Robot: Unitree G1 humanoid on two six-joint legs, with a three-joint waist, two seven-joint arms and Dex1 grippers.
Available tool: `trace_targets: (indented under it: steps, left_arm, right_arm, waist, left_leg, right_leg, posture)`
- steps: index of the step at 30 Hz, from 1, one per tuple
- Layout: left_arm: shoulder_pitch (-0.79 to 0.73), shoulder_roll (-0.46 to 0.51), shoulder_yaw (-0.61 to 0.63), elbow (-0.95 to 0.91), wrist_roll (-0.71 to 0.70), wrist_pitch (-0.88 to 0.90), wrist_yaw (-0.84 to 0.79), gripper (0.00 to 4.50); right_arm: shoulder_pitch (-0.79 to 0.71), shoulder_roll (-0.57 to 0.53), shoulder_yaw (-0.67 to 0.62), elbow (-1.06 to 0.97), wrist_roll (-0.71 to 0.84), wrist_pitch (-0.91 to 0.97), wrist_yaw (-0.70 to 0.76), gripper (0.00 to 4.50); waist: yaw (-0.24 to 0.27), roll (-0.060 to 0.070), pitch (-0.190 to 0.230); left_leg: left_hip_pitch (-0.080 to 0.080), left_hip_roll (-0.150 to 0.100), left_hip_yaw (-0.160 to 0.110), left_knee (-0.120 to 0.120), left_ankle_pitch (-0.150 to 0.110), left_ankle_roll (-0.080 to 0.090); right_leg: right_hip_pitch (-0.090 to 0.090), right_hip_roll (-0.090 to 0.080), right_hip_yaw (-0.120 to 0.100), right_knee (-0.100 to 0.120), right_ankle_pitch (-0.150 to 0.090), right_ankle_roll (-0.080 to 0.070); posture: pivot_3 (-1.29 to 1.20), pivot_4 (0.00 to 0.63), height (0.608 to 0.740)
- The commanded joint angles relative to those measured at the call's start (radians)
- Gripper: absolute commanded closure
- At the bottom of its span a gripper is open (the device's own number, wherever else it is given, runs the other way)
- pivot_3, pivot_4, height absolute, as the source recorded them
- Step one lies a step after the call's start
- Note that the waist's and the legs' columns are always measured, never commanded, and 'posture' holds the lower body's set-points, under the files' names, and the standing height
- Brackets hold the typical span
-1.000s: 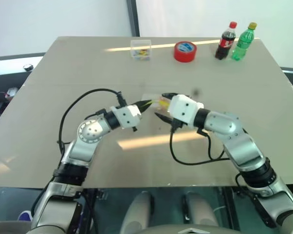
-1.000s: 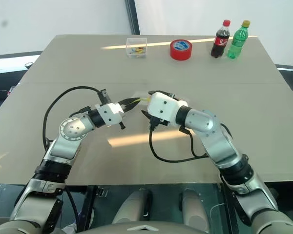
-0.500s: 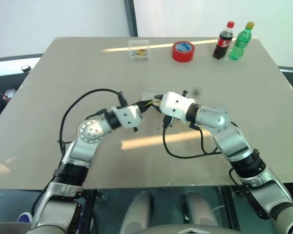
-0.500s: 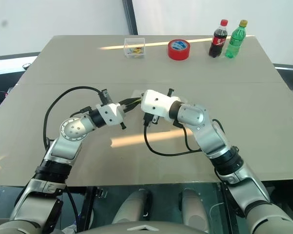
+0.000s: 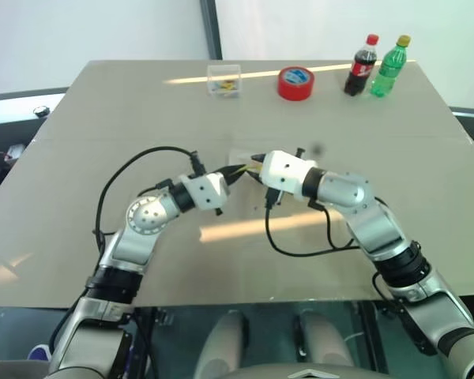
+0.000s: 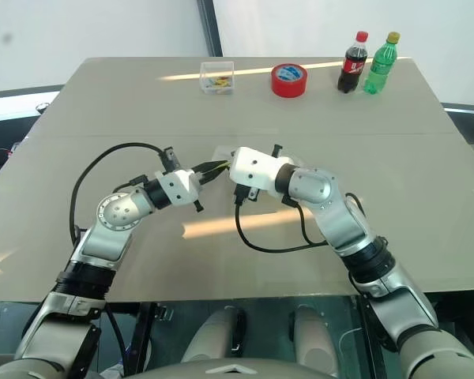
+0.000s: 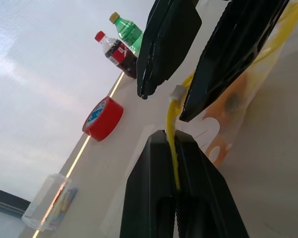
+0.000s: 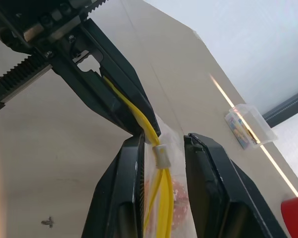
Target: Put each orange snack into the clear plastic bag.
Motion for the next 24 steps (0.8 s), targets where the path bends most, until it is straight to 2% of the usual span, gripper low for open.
trace_targets:
  steps: [1, 6, 10, 20, 24]
  left_arm:
    - [-0.003, 0.011, 0.016, -0.046, -0.004, -0.019, 0.013, 4.50]
    - [-0.009, 0.009, 0.018, -0.044, -0.008, -0.016, 0.014, 4.50]
    - [-0.010, 0.010, 0.018, -0.046, -0.009, -0.014, 0.014, 4.50]
    - [-0.013, -0.002, 0.032, -0.047, -0.026, 0.003, 0.030, 4.50]
    - [-0.020, -0.013, 0.064, -0.035, -0.064, 0.035, 0.051, 4.50]
  right_arm:
    - [-0.022, 0.000, -0.030, -0.018, 0.004, -0.018, 0.002, 3.20]
    - [-0.021, -0.002, -0.028, -0.009, 0.003, -0.022, 0.004, 3.20]
    - [-0.022, -0.004, -0.031, -0.004, 0.006, -0.023, 0.008, 4.41]
    - [-0.017, -0.018, -0.041, -0.009, 0.003, -0.016, 0.012, 4.41]
    - [0.020, -0.068, -0.064, -0.012, -0.014, 0.003, 0.005, 4.41]
  waist:
    - [0.000, 0.000, 0.000]
    - [0.000, 0.000, 0.000]
    - [0.000, 0.000, 0.000]
    - [0.000, 0.000, 0.000]
    - [0.001, 0.000, 0.000]
  left_leg:
    - [0.000, 0.000, 0.000, 0.000, 0.000, 0.000]
    - [0.000, 0.000, 0.000, 0.000, 0.000, 0.000]
    - [0.000, 0.000, 0.000, 0.000, 0.000, 0.000]
    - [0.000, 0.000, 0.000, 0.000, 0.000, 0.000]
    - [0.000, 0.000, 0.000, 0.000, 0.000, 0.000]
  right_leg:
    - [0.000, 0.000, 0.000, 0.000, 0.000, 0.000]
    - [0.000, 0.000, 0.000, 0.000, 0.000, 0.000]
    - [0.000, 0.000, 0.000, 0.000, 0.000, 0.000]
    - [0.000, 0.000, 0.000, 0.000, 0.000, 0.000]
    - [0.000, 0.000, 0.000, 0.000, 0.000, 0.000]
  posture:
    - [0.00, 0.150, 0.740]
    - [0.00, 0.150, 0.740]
    - [0.00, 0.150, 0.740]
    - [0.00, 0.150, 0.740]
    - [0.00, 0.150, 0.740]
